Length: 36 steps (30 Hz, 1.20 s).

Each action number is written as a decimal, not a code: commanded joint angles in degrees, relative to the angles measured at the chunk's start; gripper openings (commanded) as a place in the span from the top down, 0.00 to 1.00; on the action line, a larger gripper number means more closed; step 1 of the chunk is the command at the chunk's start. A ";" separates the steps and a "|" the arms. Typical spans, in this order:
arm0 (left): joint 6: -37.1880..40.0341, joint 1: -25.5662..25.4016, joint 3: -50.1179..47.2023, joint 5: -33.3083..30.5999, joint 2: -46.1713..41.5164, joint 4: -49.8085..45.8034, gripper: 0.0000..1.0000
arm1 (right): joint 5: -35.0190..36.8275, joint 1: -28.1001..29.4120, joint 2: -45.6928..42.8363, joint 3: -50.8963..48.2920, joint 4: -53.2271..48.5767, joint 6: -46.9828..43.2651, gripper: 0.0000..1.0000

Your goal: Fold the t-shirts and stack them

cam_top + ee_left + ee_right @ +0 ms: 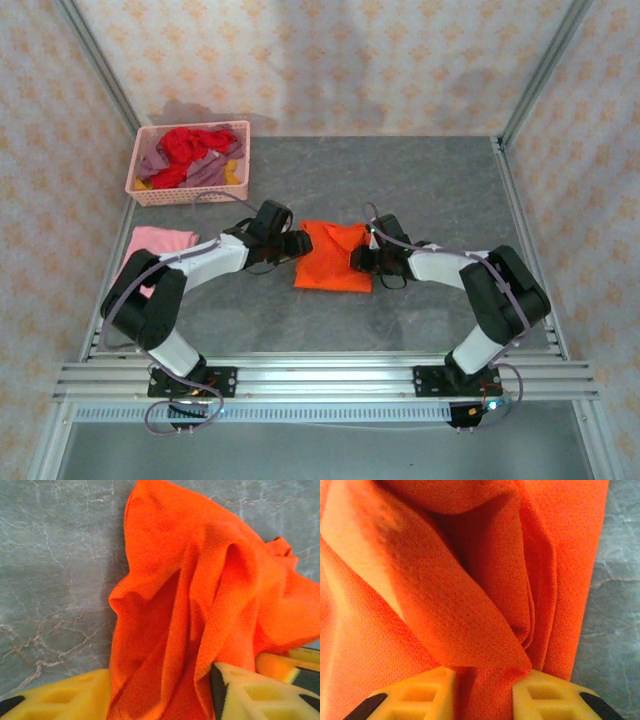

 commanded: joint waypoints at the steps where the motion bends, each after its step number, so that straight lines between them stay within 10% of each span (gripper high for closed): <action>1: -0.21 -1.09 1.67 -0.39 2.52 1.09 0.58 | 2.85 0.22 -1.58 -1.41 0.32 4.36 0.72; 8: -1.53 -1.29 -1.71 -0.53 2.90 1.67 0.96 | 3.32 0.21 -4.01 -3.31 -1.63 5.79 0.73; 16: -5.26 -3.63 -10.50 0.49 -2.09 3.27 0.99 | 1.17 2.24 -10.39 -8.88 -2.02 10.56 0.73; 23: -4.36 -4.15 -10.32 -5.47 -8.61 -2.07 0.80 | 6.25 2.75 -19.96 -7.29 -6.31 6.90 0.49; 27: -1.40 -3.67 -5.66 -8.71 -9.92 -5.49 0.52 | 9.95 2.76 -20.65 -3.10 -8.73 0.98 0.31; 36: -3.98 0.08 -0.15 -5.95 -0.20 -0.80 0.49 | 10.53 2.59 -7.20 7.20 -9.89 -2.14 0.41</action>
